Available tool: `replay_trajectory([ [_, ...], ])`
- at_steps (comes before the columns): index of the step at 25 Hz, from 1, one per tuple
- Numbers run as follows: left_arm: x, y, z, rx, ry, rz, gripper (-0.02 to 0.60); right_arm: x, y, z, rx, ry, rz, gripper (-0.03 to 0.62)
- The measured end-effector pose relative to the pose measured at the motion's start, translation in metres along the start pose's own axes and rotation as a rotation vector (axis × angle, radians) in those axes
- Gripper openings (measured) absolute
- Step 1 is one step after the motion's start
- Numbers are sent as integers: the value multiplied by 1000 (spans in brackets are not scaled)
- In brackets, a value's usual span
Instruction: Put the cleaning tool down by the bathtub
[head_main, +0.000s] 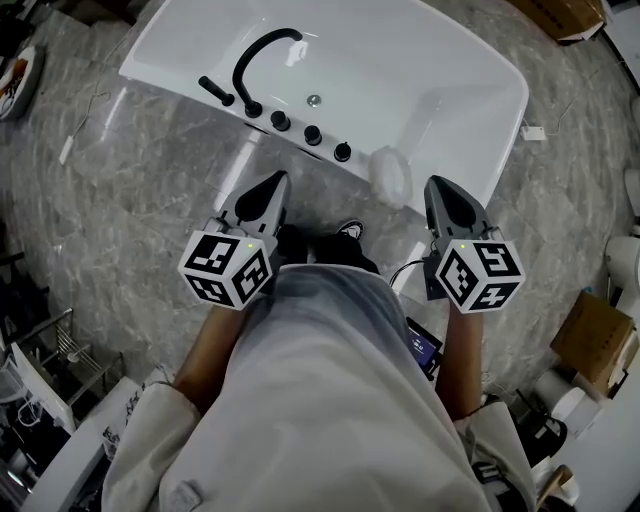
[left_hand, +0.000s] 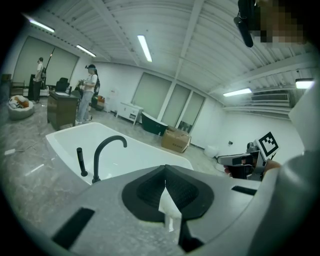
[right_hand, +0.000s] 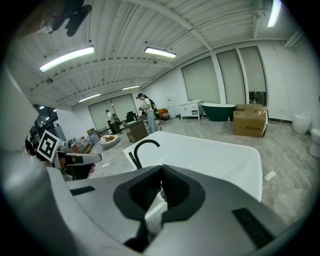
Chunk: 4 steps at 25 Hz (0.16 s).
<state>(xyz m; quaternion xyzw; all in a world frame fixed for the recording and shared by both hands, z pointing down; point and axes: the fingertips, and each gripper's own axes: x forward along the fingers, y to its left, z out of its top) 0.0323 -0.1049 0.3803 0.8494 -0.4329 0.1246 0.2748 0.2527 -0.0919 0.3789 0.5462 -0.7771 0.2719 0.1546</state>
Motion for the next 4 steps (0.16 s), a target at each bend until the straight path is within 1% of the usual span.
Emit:
replay_trajectory([
  [4, 5, 3, 2, 3, 11, 4, 5, 6, 2, -1, -15, 24, 14, 12],
])
